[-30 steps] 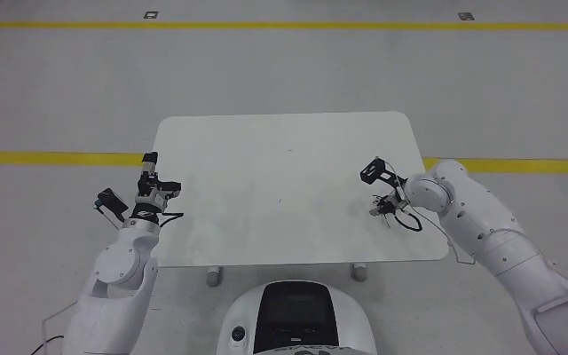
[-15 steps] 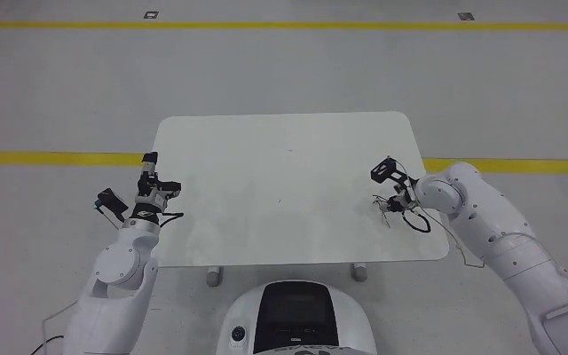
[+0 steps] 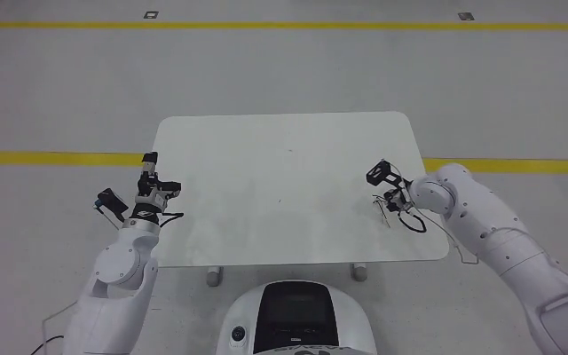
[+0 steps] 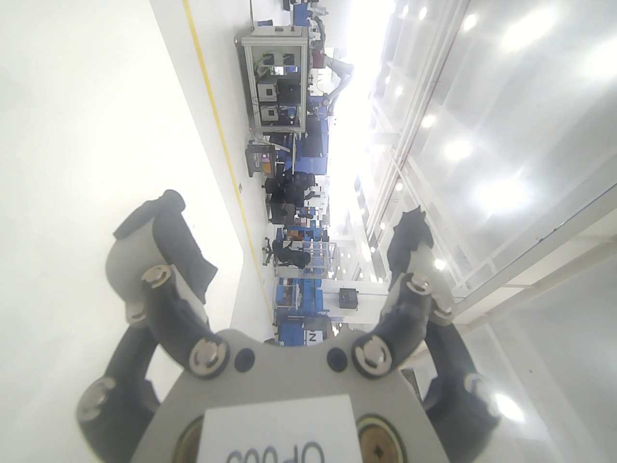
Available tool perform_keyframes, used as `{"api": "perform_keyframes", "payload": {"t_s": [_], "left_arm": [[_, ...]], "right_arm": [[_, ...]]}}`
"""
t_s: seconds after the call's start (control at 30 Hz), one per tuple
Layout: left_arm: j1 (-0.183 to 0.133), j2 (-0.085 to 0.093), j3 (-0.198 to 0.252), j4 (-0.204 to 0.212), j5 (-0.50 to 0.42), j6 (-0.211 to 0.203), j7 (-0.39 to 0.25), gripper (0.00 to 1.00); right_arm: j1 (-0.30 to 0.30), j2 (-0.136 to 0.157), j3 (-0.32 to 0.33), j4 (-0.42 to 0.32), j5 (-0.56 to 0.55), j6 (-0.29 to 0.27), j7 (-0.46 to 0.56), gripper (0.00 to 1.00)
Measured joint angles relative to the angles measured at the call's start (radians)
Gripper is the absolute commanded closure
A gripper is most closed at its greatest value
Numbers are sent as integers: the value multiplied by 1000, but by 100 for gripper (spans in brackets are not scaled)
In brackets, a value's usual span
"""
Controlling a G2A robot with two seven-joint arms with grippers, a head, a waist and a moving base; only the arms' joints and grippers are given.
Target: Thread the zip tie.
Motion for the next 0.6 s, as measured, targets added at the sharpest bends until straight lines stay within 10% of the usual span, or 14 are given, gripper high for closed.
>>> {"api": "perform_keyframes", "payload": {"t_s": [0.6], "left_arm": [[0, 0, 0, 0, 0, 0, 0, 0]], "right_arm": [[73, -29, -132, 93, -71, 0, -125, 90]]}}
